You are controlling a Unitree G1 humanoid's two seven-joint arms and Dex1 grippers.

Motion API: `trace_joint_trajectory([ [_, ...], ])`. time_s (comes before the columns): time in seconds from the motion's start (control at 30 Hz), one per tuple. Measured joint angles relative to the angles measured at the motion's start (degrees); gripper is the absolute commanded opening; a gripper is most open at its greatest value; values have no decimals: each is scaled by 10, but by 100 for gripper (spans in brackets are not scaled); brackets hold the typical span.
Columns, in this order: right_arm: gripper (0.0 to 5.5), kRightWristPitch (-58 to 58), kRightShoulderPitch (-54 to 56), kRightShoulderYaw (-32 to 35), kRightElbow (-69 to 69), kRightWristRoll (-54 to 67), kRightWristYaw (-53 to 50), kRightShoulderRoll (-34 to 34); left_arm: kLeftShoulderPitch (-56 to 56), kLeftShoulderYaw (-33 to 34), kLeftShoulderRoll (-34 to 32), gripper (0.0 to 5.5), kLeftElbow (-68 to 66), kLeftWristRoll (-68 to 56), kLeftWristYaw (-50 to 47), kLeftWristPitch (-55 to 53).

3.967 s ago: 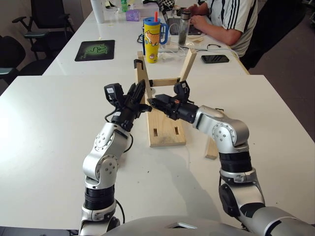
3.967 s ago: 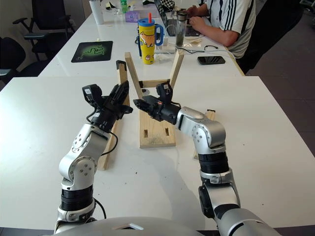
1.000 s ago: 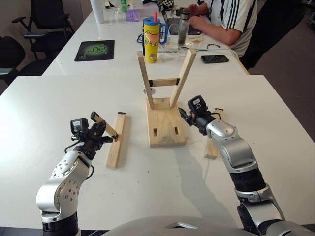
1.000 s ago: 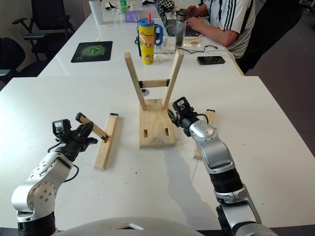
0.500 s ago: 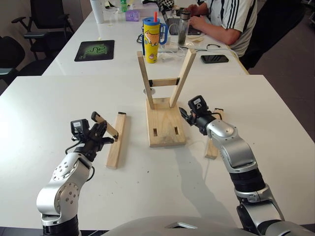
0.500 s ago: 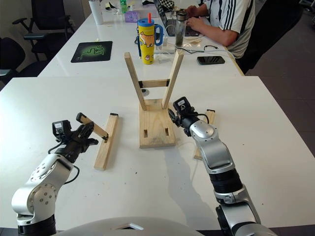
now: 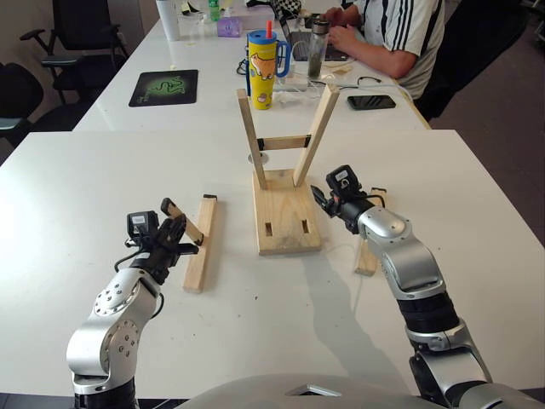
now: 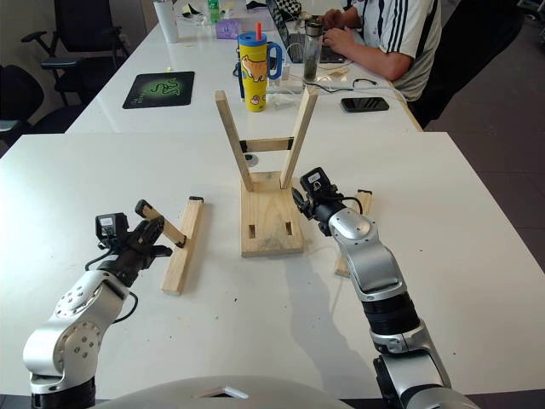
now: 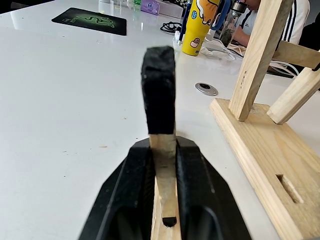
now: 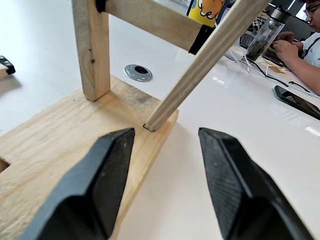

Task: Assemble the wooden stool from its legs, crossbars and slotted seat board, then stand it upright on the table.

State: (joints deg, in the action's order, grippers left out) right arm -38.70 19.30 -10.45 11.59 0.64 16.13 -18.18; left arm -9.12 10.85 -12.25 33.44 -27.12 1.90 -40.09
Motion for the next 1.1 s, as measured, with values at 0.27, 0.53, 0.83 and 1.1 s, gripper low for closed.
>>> trace_joint_trajectory([
  [0.27, 236, 8, 0, 0, -2, -1, 2, 4, -17, -34, 9, 42, -33, 54, 17, 90],
  [0.53, 236, 12, 0, 1, -3, -2, 5, 4, -14, -29, 19, 42, -17, 58, 22, 112],
  [0.83, 236, 12, 0, 1, -4, -2, 8, 4, 14, -34, 17, 42, -3, 74, 24, 115],
  [1.1, 236, 12, 0, 1, -5, -2, 9, 3, -21, -37, 19, 42, -14, 83, 28, 118],
])
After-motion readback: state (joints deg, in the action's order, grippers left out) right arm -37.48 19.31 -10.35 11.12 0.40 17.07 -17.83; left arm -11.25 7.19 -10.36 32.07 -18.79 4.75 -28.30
